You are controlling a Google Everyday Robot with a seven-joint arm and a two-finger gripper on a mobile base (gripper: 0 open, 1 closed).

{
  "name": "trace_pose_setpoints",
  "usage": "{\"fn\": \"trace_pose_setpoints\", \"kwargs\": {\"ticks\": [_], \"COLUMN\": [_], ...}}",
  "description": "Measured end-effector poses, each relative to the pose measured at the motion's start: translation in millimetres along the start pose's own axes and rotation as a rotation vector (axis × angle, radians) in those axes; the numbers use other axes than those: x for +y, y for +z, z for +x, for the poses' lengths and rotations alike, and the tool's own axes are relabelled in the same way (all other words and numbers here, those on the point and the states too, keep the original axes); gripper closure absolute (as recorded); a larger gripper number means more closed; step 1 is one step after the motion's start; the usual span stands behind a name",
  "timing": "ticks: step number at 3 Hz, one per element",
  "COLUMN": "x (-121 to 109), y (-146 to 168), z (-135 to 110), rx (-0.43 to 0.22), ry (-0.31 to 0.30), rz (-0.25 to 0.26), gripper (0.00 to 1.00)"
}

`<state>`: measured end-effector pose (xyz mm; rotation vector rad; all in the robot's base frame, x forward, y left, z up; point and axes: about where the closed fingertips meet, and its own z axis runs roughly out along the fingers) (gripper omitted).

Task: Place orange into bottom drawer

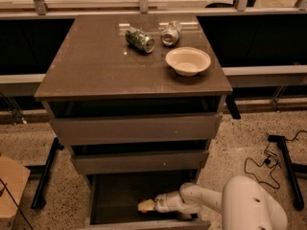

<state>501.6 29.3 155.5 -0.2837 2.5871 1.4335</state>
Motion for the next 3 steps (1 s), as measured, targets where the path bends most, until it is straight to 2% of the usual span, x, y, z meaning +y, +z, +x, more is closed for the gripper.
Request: {"fn": "trace_pose_setpoints", "kwargs": {"ticks": [1, 2, 3], "x": [1.0, 3.0, 3.2], "y": [2.0, 2.8, 2.7], "z": [1.3, 2.0, 2.0], "rx": [0.003, 0.005, 0.005], "ry": [0.000, 0.001, 0.001], "rz": [-0.003, -0.005, -0.005], "gripper": [0.12, 0.00, 0.00]}}
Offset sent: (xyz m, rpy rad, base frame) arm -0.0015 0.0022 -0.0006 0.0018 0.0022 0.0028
